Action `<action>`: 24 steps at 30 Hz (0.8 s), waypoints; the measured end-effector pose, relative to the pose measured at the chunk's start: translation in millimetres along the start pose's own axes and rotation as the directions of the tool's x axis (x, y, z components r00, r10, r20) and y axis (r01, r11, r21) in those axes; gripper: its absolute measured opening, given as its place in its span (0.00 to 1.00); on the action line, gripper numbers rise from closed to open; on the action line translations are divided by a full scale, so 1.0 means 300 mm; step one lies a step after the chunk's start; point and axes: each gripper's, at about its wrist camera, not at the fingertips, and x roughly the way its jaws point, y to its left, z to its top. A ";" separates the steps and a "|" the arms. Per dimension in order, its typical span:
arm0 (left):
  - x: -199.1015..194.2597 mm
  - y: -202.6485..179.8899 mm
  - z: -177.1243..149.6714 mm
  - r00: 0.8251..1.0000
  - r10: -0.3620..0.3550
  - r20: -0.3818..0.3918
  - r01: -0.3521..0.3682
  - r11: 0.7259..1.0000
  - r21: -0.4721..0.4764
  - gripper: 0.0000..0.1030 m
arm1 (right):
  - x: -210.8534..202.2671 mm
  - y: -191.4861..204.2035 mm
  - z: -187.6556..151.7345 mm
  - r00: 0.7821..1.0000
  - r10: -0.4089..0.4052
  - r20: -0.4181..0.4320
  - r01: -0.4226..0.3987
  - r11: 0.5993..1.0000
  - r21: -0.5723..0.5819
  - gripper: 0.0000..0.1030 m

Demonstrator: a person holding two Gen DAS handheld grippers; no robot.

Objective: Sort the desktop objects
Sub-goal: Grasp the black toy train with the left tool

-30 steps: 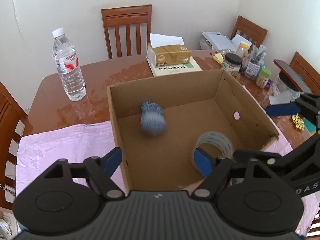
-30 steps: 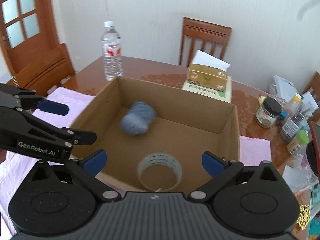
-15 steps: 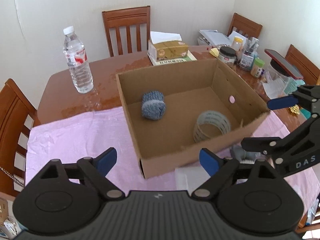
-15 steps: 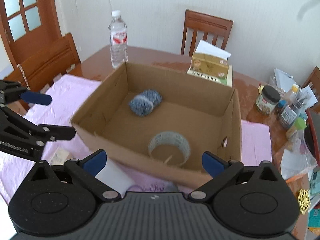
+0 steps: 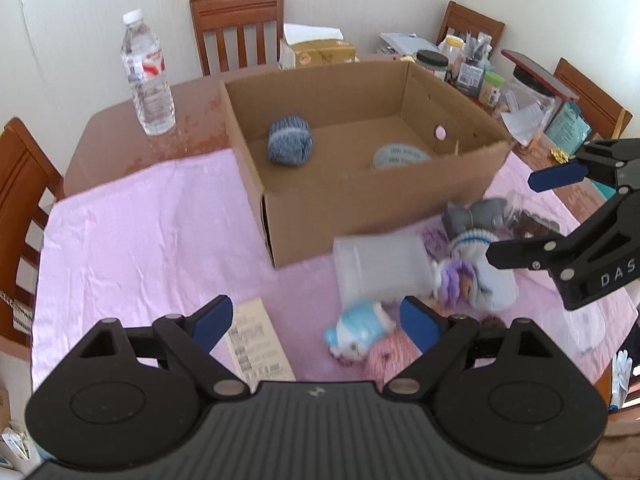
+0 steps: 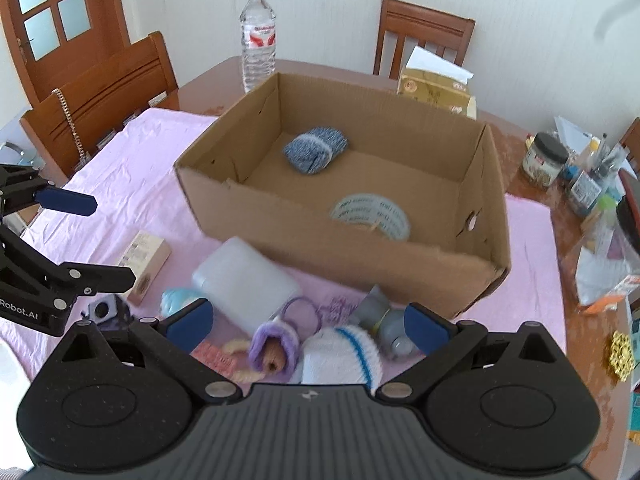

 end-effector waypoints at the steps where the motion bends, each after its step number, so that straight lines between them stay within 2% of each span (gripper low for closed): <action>1: 0.000 -0.001 -0.013 1.000 -0.001 -0.002 0.001 1.000 0.001 0.88 | -0.001 0.006 -0.007 1.000 0.003 -0.002 -0.003 1.000 0.003 1.00; 6: 0.002 -0.011 -0.095 1.000 -0.018 -0.005 0.018 0.999 0.038 0.88 | -0.004 0.036 -0.050 0.999 0.030 0.010 -0.030 0.999 0.026 1.00; 14: 0.021 -0.014 -0.195 0.999 -0.034 -0.018 0.035 0.996 0.076 0.88 | -0.008 0.101 -0.100 0.998 0.062 0.023 -0.061 0.998 -0.011 1.00; 18: 0.043 -0.011 -0.224 1.000 -0.018 -0.010 0.019 0.994 0.108 0.84 | -0.001 0.123 -0.113 0.998 0.056 0.012 -0.056 0.998 -0.025 1.00; 19: 0.049 -0.007 -0.229 1.000 -0.020 -0.012 0.021 0.994 0.107 0.80 | -0.001 0.126 -0.117 0.998 0.059 0.009 -0.059 0.998 -0.027 1.00; 21: 0.063 0.006 -0.235 0.999 -0.021 -0.032 0.024 0.995 0.093 0.66 | -0.002 0.129 -0.122 0.998 0.061 0.006 -0.061 0.998 -0.031 1.00; 22: 0.073 0.011 -0.237 0.999 -0.028 -0.046 0.032 0.996 0.088 0.53 | -0.002 0.130 -0.124 0.998 0.060 0.004 -0.059 0.998 -0.032 1.00; 23: 0.081 0.016 -0.238 0.998 -0.033 -0.057 0.038 0.996 0.082 0.46 | -0.002 0.131 -0.126 0.998 0.060 0.004 -0.060 0.998 -0.034 1.00; 24: 0.087 0.020 -0.240 0.998 -0.032 -0.060 0.037 0.996 0.080 0.46 | -0.001 0.132 -0.128 0.998 0.060 0.005 -0.060 0.998 -0.035 1.00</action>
